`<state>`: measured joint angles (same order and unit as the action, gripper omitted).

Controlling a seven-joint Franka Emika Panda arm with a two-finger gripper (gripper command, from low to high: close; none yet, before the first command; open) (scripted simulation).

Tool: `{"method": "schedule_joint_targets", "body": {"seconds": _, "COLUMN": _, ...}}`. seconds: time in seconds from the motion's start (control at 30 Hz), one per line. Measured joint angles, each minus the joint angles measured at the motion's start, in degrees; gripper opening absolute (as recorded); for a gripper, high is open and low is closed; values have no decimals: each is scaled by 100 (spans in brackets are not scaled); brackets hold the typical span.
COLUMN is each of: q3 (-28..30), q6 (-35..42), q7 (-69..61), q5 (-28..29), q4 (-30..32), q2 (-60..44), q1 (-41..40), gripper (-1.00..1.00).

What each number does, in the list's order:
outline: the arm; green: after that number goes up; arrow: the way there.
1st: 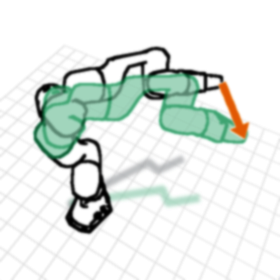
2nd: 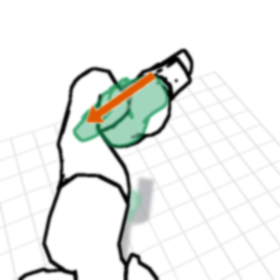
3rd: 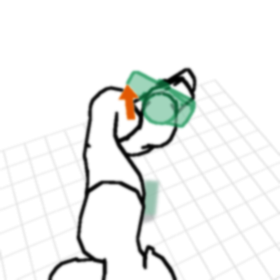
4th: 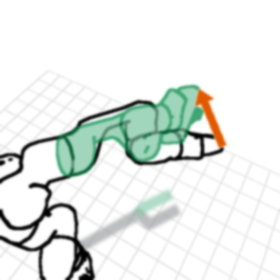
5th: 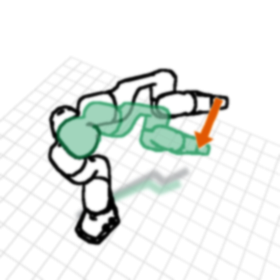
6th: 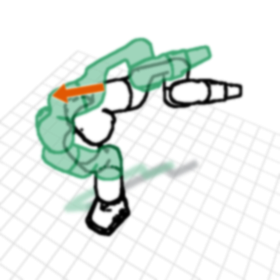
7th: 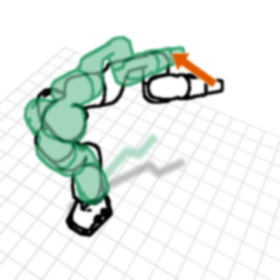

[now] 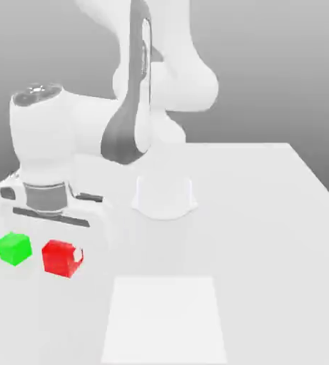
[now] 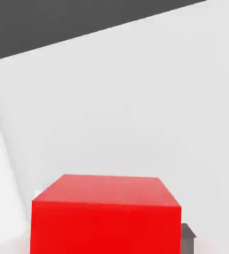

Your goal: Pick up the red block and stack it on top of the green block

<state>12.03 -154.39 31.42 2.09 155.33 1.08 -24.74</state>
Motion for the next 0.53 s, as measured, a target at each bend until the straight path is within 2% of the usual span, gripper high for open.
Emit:
{"method": "schedule_joint_targets", "body": {"seconds": 0.2, "q3": 704, "q6": 217, "q7": -933, "q5": 88, "q4": 54, "q2": 275, "q1": -1274, "gripper": -100}}
{"method": "schedule_joint_targets", "body": {"seconds": 0.4, "q3": 506, "q6": -690, "q7": -1746, "q5": -824, "q4": 11, "q2": -733, "q1": -1409, "gripper": -100}}
{"method": "schedule_joint_targets", "body": {"seconds": 0.43, "q3": 414, "q6": -835, "q7": -1856, "q5": -975, "q4": 3, "q2": -895, "q1": -1472, "gripper": 100}}
{"method": "schedule_joint_targets", "body": {"seconds": 0.53, "q3": 414, "q6": -835, "q7": -1856, "q5": -975, "q4": 3, "q2": -895, "q1": -1472, "gripper": 100}}
